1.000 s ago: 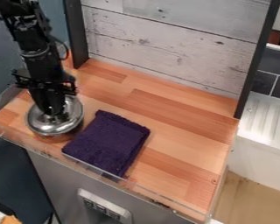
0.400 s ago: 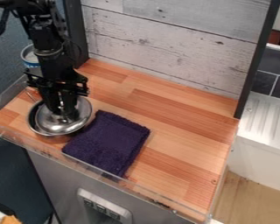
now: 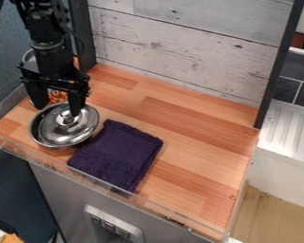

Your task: Put the silver lid on the silver pot

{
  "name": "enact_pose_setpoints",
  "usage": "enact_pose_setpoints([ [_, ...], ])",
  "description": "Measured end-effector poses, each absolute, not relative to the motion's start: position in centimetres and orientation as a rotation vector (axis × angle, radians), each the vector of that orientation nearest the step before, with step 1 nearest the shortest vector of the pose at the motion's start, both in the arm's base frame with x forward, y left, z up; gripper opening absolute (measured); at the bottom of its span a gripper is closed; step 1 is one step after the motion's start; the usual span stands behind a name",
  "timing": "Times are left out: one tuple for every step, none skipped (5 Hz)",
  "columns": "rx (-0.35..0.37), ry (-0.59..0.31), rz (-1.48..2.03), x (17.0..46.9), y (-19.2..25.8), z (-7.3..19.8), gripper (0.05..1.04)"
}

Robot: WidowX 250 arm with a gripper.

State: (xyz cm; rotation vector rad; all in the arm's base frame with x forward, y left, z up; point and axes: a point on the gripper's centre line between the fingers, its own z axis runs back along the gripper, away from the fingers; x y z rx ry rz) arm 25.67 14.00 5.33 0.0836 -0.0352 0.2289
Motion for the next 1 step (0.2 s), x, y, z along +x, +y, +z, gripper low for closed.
enact_pose_setpoints([
  [0.087, -0.069, 0.210, 25.61, 13.86, 6.77, 1.008],
])
